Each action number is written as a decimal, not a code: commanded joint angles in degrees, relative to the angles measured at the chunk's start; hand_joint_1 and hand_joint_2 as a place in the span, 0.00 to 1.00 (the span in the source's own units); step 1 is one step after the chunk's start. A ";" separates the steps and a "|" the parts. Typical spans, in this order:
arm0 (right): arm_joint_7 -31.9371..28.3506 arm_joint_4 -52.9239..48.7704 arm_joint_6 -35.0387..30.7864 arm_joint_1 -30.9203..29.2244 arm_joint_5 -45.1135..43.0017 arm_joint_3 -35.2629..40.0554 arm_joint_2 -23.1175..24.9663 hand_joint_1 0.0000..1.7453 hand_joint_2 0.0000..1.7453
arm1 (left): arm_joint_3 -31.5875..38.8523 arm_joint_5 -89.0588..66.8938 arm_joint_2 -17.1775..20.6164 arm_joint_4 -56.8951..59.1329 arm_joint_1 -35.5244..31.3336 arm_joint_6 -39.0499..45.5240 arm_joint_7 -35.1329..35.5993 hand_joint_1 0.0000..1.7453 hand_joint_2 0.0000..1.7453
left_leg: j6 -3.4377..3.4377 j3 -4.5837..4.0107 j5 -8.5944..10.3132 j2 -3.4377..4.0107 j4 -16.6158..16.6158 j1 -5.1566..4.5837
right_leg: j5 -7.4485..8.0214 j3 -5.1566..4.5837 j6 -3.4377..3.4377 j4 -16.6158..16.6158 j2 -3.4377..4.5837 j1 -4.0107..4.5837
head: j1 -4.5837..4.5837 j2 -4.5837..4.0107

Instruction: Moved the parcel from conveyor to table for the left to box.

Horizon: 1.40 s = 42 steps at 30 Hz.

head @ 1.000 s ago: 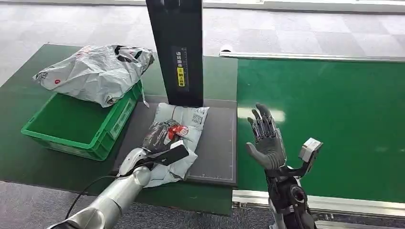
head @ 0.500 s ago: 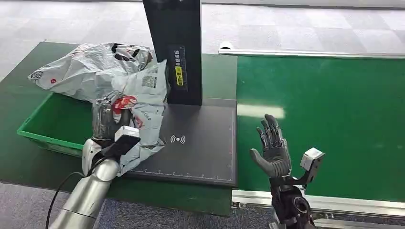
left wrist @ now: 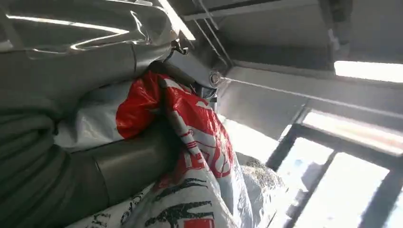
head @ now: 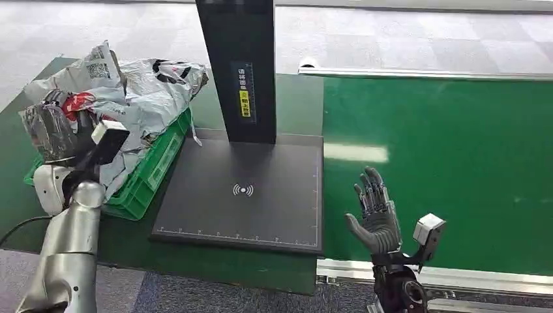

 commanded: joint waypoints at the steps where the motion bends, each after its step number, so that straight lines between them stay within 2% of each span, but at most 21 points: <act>1: 0.75 1.45 -0.31 -3.13 0.02 1.43 -0.21 0.00 1.00 | 6.17 -17.28 5.46 25.01 -14.39 0.26 10.73 1.00 1.00 | 0.00 -0.05 0.01 0.06 0.05 0.04 | 0.02 -0.03 -0.04 0.02 -0.03 0.06 | 0.00 0.02; 2: 0.75 1.45 -0.31 -3.13 0.02 1.43 -0.21 0.00 1.00 | 6.17 -17.28 5.46 25.01 -14.39 0.26 10.73 1.00 1.00 | 0.00 -0.05 0.01 0.08 0.06 0.03 | 0.02 -0.06 -0.04 0.04 -0.01 0.04 | 0.02 0.02; 6: 1.13 1.88 -0.05 -3.98 0.07 2.08 -0.01 0.00 1.00 | 2.71 -27.33 8.68 32.61 -17.61 0.26 20.18 1.00 1.00 | 0.00 -0.09 0.02 0.10 0.06 0.04 | 0.04 -0.09 -0.04 0.04 -0.01 0.06 | 0.02 0.02; 11: 1.13 1.88 -0.05 -3.98 0.07 2.08 -0.01 0.00 1.00 | 2.71 -27.33 8.68 32.61 -17.61 0.26 20.18 1.00 1.00 | 0.00 -0.13 0.02 0.05 0.05 0.05 | 0.03 -0.12 -0.03 0.02 -0.03 0.06 | 0.02 0.02; 12: 1.17 1.86 -0.02 -4.01 0.09 2.20 0.06 0.00 1.00 | 1.72 -29.39 9.06 34.08 -17.97 0.26 22.45 1.00 1.00 | 0.00 -0.11 0.01 0.02 0.04 0.04 | 0.02 -0.10 -0.02 0.01 -0.04 0.05 | 0.02 0.02; 14: 1.35 1.65 0.01 -4.18 0.21 2.16 0.42 0.00 1.00 | -4.24 -30.63 10.44 42.96 -20.69 -0.21 28.07 1.00 1.00 | 0.00 -0.12 0.01 0.04 0.05 0.04 | 0.02 -0.12 -0.03 0.02 -0.04 0.05 | 0.02 0.02; 15: 1.40 1.60 0.01 -4.29 0.24 2.08 0.55 0.00 1.00 | -5.65 -30.63 10.51 44.06 -20.90 -1.57 28.56 1.00 1.00 | 0.00 -0.13 0.02 -0.01 0.05 0.03 | 0.01 -0.10 -0.03 0.03 -0.08 0.04 | 0.04 0.02; 16: 1.63 1.69 0.06 -4.80 0.34 1.85 0.88 0.00 1.00 | -11.29 -30.63 10.84 45.48 -20.93 -4.95 31.80 1.00 1.00 | 0.00 -0.12 0.03 0.02 0.05 0.04 | 0.02 -0.09 -0.04 0.02 -0.08 0.06 | 0.00 0.02; 19: 2.21 1.50 0.44 -5.55 0.77 1.61 1.59 0.00 1.00 | -10.51 -29.52 8.54 47.16 -18.84 -9.69 32.47 1.00 1.00 | 0.02 -0.08 0.07 -0.01 0.00 0.01 | 0.05 -0.07 -0.04 -0.01 -0.11 0.03 | 0.02 0.02; 24: 2.25 1.26 0.48 -5.37 0.83 1.63 1.69 0.00 1.00 | -10.45 -29.54 8.19 47.10 -17.73 -8.66 32.83 1.00 1.00 | 0.01 -0.07 0.01 0.04 0.00 0.01 | 0.02 -0.06 -0.02 -0.02 -0.02 0.02 | 0.04 0.02; 29: 2.51 0.13 0.56 -4.87 1.35 0.48 2.06 0.00 1.00 | -6.79 -25.98 5.71 48.18 -14.24 -14.18 28.34 1.00 1.00 | 0.02 0.02 0.03 0.04 -0.07 -0.03 | 0.02 0.01 -0.02 -0.07 -0.03 -0.02 | 0.02 0.02; 33: 2.74 1.39 1.25 -5.62 1.59 0.18 2.30 0.00 1.00 | -8.27 -26.44 4.57 48.53 -11.83 -15.43 28.04 1.00 1.00 | 0.03 0.02 0.05 -0.01 -0.10 -0.06 | 0.03 0.02 -0.01 -0.08 -0.07 -0.05 | 0.02 0.02; 34: 2.67 1.84 1.55 -5.86 1.78 0.14 2.42 0.00 1.00 | -8.04 -26.27 4.11 48.72 -11.25 -16.14 28.10 0.81 1.00 | 0.03 0.04 0.05 0.04 -0.09 -0.03 | 0.05 0.03 -0.02 -0.11 -0.04 -0.02 | 0.02 0.02; 35: 2.64 1.84 1.58 -5.83 1.83 0.11 2.46 0.00 1.00 | -7.29 -25.54 3.91 48.19 -11.02 -14.98 28.39 0.00 1.00 | 0.03 -0.02 0.05 0.04 -0.07 -0.05 | 0.05 -0.03 -0.01 -0.06 -0.02 -0.03 | 0.02 0.02; 38: 2.64 0.02 1.64 -3.95 2.19 -0.73 2.57 0.00 1.00 | -5.21 -23.62 3.86 46.76 -12.41 -9.21 27.17 0.00 1.00 | 0.02 -0.03 0.04 -0.01 -0.05 -0.02 | 0.02 -0.01 -0.01 -0.07 -0.08 -0.01 | 0.02 0.02; 41: 2.84 -0.37 1.81 -2.89 2.53 -1.13 2.51 0.00 1.00 | -3.58 -21.71 3.78 46.29 -15.19 -8.57 25.30 0.00 1.00 | 0.01 -0.07 0.05 -0.16 -0.02 0.02 | 0.02 0.01 -0.03 -0.07 -0.19 0.03 | 0.04 0.02; 42: 2.85 -0.24 1.84 -2.67 2.61 -1.20 2.55 0.00 1.00 | -0.94 -18.20 3.32 45.06 -16.09 -4.17 22.43 0.00 1.00 | 0.00 -0.13 0.04 -0.18 0.03 0.03 | 0.01 -0.05 -0.03 -0.03 -0.19 0.03 | 0.00 0.02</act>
